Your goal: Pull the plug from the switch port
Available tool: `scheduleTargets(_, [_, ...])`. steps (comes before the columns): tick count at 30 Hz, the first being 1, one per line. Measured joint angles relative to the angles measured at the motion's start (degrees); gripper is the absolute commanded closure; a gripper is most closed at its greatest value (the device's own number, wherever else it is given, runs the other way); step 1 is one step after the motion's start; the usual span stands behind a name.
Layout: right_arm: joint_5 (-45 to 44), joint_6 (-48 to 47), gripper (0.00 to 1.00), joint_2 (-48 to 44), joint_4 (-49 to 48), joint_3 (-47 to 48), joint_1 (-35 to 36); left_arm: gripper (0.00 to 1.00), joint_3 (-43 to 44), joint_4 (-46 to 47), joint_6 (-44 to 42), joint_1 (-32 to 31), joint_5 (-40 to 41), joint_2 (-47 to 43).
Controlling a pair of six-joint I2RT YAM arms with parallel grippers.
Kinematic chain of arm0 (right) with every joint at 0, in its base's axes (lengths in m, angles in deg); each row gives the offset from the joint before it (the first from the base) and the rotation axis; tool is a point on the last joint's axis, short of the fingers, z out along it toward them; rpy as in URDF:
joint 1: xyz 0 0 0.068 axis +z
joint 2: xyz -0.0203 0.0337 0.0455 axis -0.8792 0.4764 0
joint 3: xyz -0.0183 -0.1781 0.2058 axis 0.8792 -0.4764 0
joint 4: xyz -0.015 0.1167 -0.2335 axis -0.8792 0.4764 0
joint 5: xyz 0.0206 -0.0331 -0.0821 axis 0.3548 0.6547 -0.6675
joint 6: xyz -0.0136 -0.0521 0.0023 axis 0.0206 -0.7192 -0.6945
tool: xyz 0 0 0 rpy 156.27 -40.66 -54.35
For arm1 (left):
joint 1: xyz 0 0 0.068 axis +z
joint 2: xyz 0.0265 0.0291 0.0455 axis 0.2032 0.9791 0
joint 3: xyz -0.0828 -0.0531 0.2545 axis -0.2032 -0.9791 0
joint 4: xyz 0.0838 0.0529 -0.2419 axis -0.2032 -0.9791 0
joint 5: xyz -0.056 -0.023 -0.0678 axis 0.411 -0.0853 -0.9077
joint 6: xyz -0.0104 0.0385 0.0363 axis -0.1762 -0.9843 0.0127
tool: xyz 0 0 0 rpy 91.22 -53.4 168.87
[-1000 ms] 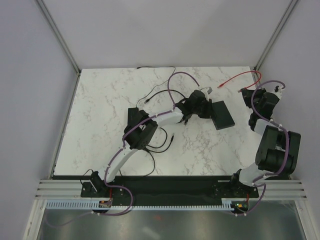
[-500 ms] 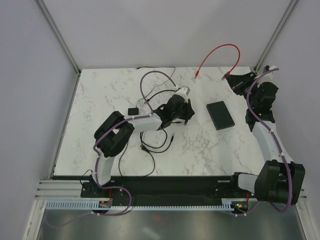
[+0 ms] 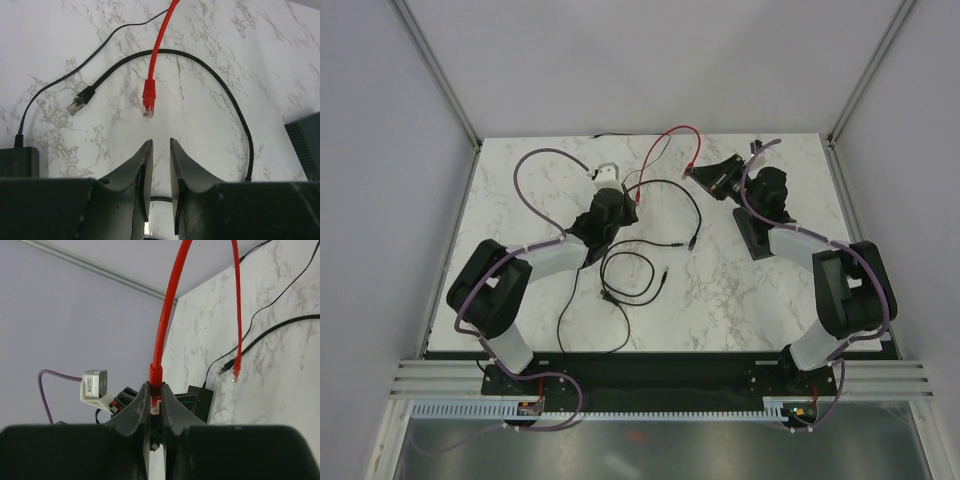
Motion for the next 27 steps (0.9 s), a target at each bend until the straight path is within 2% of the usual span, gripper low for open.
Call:
scheduleTargets(5, [-0.2,5.7,1.0,7.9,-9.5,-0.2,3.0,0.7,-2.1,0.8,0.0,0.9,3.5,-1.6])
scheduleTargets(14, [-2.4,11.5,1.0,13.2,-14.5,-4.3,4.2,0.69,-2.1,0.8,0.0,2.0,4.1,-1.5])
scheduleTargets(27, [-6.9,11.3,1.0,17.0,-10.1,-6.4,5.3,0.69,-1.2,0.8,0.1,2.0,3.7,-1.0])
